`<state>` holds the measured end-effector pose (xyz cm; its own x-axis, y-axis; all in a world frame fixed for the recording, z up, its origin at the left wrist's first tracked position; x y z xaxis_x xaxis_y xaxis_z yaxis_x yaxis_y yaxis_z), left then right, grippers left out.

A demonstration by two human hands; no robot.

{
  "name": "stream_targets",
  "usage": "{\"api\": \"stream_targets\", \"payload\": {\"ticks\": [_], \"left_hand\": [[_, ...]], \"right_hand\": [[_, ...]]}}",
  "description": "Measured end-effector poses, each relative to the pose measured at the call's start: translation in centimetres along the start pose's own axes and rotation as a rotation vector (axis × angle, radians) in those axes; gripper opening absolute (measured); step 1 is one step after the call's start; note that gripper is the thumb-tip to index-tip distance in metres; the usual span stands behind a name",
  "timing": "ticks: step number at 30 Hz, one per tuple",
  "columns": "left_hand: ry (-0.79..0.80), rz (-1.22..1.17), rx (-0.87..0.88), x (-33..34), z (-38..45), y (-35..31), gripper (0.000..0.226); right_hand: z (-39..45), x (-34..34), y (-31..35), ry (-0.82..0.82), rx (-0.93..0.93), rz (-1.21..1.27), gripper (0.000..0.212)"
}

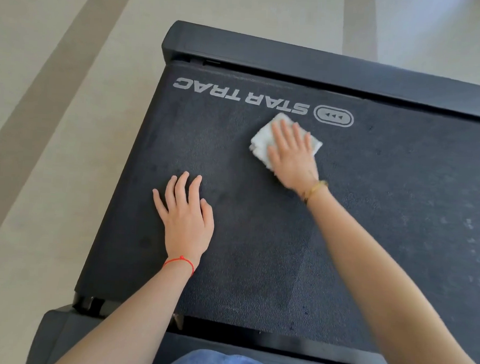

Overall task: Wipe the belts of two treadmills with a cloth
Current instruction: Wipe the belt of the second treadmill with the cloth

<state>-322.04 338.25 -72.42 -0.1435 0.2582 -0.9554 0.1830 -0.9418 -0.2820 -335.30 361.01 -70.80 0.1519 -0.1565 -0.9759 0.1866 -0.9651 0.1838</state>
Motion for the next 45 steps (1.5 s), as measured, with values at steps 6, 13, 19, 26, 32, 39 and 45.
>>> {"api": "stream_targets", "payload": {"ticks": [6,13,19,26,32,39,45], "left_hand": [[0.013,0.025,-0.007,0.0,0.2,-0.2,0.050],[-0.014,0.034,0.003,0.2,0.2,0.0,0.050],[0.006,0.035,-0.006,0.1,0.2,0.0,0.049],[0.016,0.059,-0.004,0.1,0.3,-0.1,0.050],[-0.013,0.063,0.012,0.2,0.2,0.0,0.050],[-0.006,0.047,0.005,0.3,0.3,0.0,0.050],[0.007,0.049,0.003,0.3,0.3,0.0,0.050]], "right_hand": [[7.7,-0.9,2.4,0.070,0.154,0.091,0.059],[2.9,1.3,7.5,0.069,-0.313,0.038,0.057],[8.0,-1.7,-2.3,-0.032,0.134,0.023,0.058],[11.4,-1.4,3.3,0.044,0.110,0.037,0.059],[3.1,2.4,12.4,0.083,-0.458,-0.039,0.056],[8.3,-0.2,5.6,0.036,-0.203,-0.039,0.055],[15.6,-1.6,7.0,0.112,0.169,0.081,0.059]]}}
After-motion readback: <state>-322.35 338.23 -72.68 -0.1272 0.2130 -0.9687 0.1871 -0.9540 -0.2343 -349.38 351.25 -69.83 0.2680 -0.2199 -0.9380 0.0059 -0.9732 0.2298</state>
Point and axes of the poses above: each hand's wrist, its own z-axis towards the middle knuckle, its own x-axis out of the palm, y = z × x, the point moved 1 cm from there along z, towards the middle knuckle, and after that the axes turned 3 degrees about -x, right-handed, at the moved point
